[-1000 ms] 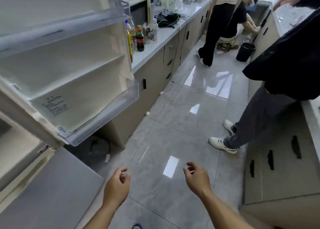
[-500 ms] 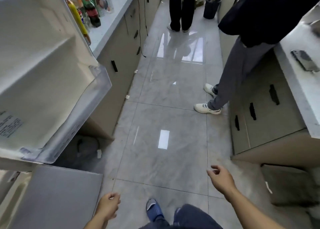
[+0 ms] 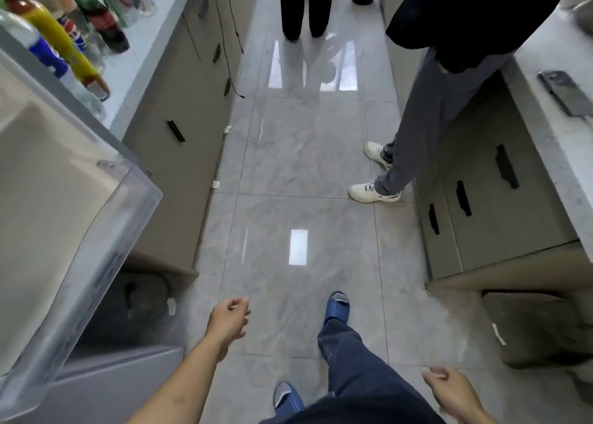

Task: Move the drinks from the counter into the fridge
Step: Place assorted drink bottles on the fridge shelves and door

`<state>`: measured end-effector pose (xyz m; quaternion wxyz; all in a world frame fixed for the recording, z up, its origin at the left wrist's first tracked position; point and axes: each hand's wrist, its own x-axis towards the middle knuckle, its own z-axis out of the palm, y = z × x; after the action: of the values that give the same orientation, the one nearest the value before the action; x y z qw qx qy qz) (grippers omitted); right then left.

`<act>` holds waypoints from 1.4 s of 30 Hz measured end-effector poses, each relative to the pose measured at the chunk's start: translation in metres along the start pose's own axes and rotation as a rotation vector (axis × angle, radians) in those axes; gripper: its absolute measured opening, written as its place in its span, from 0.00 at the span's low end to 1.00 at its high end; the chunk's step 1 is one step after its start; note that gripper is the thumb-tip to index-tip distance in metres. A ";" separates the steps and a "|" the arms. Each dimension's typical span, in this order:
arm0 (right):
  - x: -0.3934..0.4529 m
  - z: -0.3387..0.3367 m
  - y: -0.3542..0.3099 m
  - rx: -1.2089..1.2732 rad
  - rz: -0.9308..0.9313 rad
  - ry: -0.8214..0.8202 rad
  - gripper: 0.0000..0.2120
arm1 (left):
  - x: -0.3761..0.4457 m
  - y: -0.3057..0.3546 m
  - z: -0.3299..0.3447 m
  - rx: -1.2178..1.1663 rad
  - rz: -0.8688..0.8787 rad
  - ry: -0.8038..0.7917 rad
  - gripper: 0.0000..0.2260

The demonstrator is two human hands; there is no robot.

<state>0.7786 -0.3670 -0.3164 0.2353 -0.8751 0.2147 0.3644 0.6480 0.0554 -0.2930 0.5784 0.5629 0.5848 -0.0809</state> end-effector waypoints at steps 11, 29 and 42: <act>0.104 -0.057 -0.212 0.027 -0.219 -0.142 0.19 | 0.050 0.105 0.032 0.004 -0.024 0.133 0.06; 0.184 -0.024 -0.539 -0.251 -0.480 -0.208 0.11 | 0.184 0.179 -0.011 -0.164 -0.359 0.328 0.09; 0.236 0.035 -0.737 -0.554 -0.586 -0.314 0.10 | 0.228 0.354 -0.047 -0.543 -0.177 0.474 0.07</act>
<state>1.3147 0.1919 -0.3247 0.1148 -0.8630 -0.1875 0.4548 0.9555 0.3444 -0.2560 0.5458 0.3392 0.7493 0.1600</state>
